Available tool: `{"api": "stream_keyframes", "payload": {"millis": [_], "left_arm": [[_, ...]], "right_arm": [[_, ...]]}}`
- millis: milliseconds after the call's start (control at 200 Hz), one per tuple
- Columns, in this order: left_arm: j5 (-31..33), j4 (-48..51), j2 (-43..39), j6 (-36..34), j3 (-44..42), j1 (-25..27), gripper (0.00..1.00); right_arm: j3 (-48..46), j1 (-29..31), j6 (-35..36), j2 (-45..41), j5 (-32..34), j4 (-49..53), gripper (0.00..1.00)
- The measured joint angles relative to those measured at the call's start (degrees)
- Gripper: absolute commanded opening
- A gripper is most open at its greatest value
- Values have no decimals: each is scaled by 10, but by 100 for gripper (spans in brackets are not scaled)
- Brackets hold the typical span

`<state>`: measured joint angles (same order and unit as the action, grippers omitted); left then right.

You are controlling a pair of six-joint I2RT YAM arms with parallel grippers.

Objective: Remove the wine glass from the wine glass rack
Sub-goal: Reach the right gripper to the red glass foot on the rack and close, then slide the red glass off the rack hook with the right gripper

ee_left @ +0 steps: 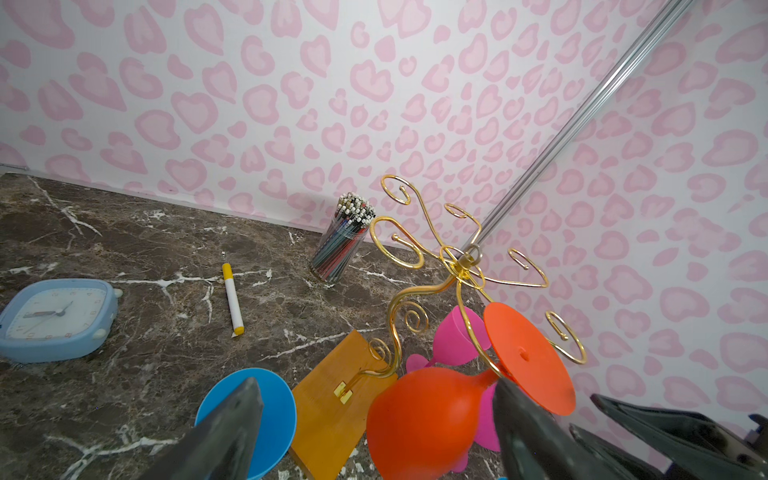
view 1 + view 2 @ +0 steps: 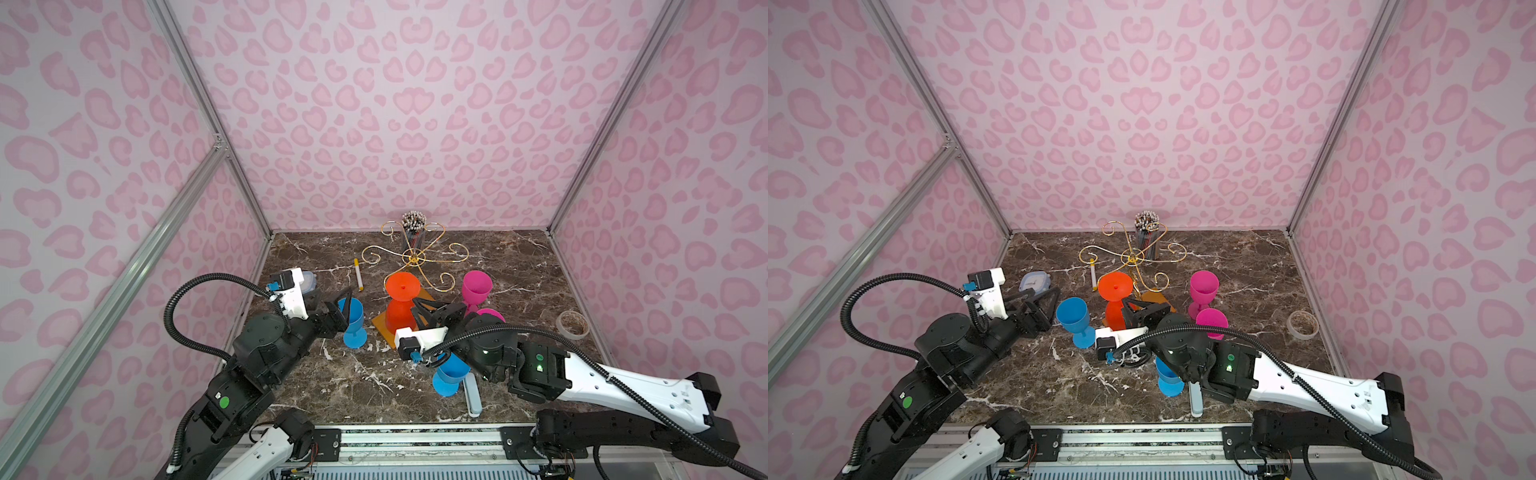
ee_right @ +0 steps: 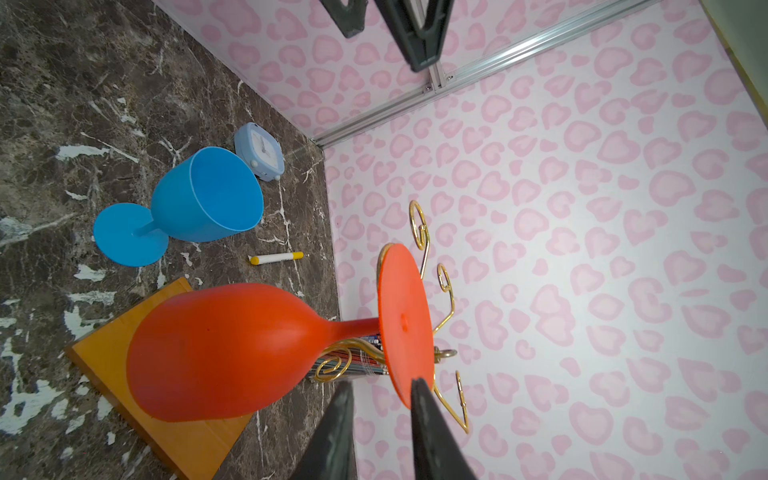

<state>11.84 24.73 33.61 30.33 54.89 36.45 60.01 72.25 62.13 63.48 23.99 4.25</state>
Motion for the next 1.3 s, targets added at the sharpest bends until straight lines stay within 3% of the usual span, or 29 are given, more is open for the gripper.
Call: {"api": "stream_keyframes", "payload": {"millis": [820, 1300], "left_arm": [[2, 0, -20, 0, -5, 0, 88], [2, 0, -26, 1, -15, 0, 89]], "right_arm": [[20, -25, 32, 25, -26, -1, 16], [26, -25, 34, 23, -26, 4, 6]]}}
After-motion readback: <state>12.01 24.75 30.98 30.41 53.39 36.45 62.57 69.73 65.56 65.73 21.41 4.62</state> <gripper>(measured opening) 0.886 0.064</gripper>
